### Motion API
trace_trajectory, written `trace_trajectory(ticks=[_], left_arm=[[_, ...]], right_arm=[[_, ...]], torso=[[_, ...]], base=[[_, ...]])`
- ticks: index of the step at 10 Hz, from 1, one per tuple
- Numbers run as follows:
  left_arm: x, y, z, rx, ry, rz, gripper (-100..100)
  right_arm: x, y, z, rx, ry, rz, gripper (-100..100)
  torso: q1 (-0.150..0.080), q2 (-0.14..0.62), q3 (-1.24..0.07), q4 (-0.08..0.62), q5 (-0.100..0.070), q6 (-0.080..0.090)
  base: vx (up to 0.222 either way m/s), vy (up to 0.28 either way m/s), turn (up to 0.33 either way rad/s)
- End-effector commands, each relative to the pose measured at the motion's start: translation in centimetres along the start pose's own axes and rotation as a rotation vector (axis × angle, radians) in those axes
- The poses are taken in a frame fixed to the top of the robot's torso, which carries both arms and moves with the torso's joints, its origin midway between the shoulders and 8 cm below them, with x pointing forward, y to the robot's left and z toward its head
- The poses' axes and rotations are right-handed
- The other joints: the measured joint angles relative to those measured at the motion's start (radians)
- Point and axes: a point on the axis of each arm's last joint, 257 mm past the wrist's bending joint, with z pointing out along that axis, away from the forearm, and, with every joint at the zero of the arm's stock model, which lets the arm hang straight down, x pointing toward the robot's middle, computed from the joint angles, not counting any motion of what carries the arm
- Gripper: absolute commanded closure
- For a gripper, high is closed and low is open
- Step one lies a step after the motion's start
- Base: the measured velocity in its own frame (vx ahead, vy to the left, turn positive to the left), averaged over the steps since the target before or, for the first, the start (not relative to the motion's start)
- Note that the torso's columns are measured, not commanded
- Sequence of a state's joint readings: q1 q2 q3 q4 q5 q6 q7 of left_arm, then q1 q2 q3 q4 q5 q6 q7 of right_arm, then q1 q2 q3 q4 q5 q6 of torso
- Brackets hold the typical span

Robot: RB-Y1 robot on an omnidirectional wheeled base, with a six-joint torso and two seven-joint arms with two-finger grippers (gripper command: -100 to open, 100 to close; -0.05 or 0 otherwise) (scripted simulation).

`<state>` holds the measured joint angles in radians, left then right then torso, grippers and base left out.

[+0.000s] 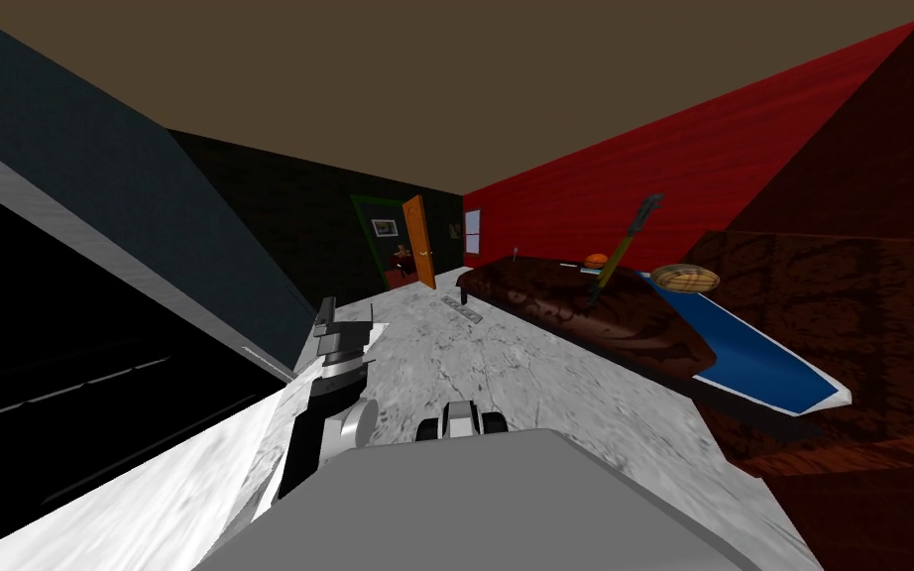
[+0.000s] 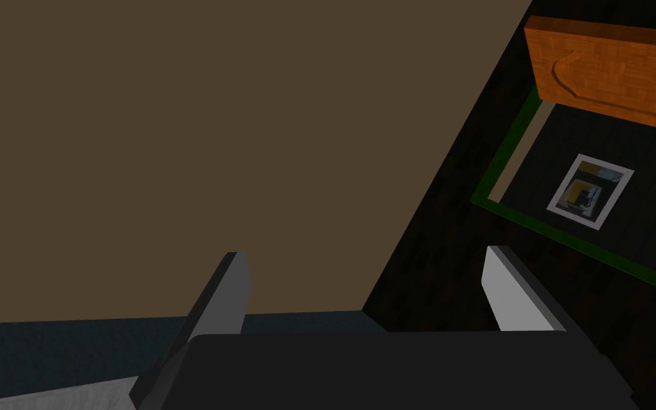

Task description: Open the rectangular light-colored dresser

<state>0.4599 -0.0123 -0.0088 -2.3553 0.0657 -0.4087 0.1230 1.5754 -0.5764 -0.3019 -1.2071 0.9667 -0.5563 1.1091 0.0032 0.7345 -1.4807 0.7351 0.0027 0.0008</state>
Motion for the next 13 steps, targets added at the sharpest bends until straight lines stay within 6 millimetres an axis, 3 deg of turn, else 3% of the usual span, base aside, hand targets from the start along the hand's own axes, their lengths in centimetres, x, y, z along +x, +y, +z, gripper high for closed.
trace_trajectory(ticks=[1, 8, 9, 10, 13], left_arm=[[0.0, 0.0, 0.0, 0.000, 0.000, 0.000, 0], [0.0, 0.0, 0.0, 0.000, 0.000, 0.000, 0], [0.0, 0.0, 0.0, 0.000, 0.000, 0.000, 0], [0.0, 0.0, 0.0, 0.000, 0.000, 0.000, 0], [0.0, 0.0, 0.0, 0.000, 0.000, 0.000, 0]], right_arm=[[0.1, 0.4, 0.1, -0.005, 0.005, 0.004, 100], [-0.2, 1.2, 0.4, -0.009, 0.007, 0.014, 100], [0.5, 0.7, -1.2, -0.007, 0.007, 0.004, -100], [0.5, 0.7, -1.2, -0.007, 0.007, 0.004, -100], [1.2, 0.1, -3.7, -0.006, 0.005, -0.008, -100]], torso=[[0.001, -0.003, 0.000, 0.001, -0.001, -0.001], [0.001, 0.000, 0.003, 0.003, -0.002, 0.000], [-0.001, 0.000, 0.003, 0.002, -0.002, 0.000], [-0.006, 0.005, 0.003, 0.002, -0.001, -0.001], [-0.006, 0.006, 0.007, 0.004, -0.004, -0.001]], base=[[0.131, 0.092, 0.015], [0.137, 0.115, 0.016], [0.108, 0.065, -0.058], [0.005, -0.004, -0.027], [-0.003, -0.034, -0.032]])
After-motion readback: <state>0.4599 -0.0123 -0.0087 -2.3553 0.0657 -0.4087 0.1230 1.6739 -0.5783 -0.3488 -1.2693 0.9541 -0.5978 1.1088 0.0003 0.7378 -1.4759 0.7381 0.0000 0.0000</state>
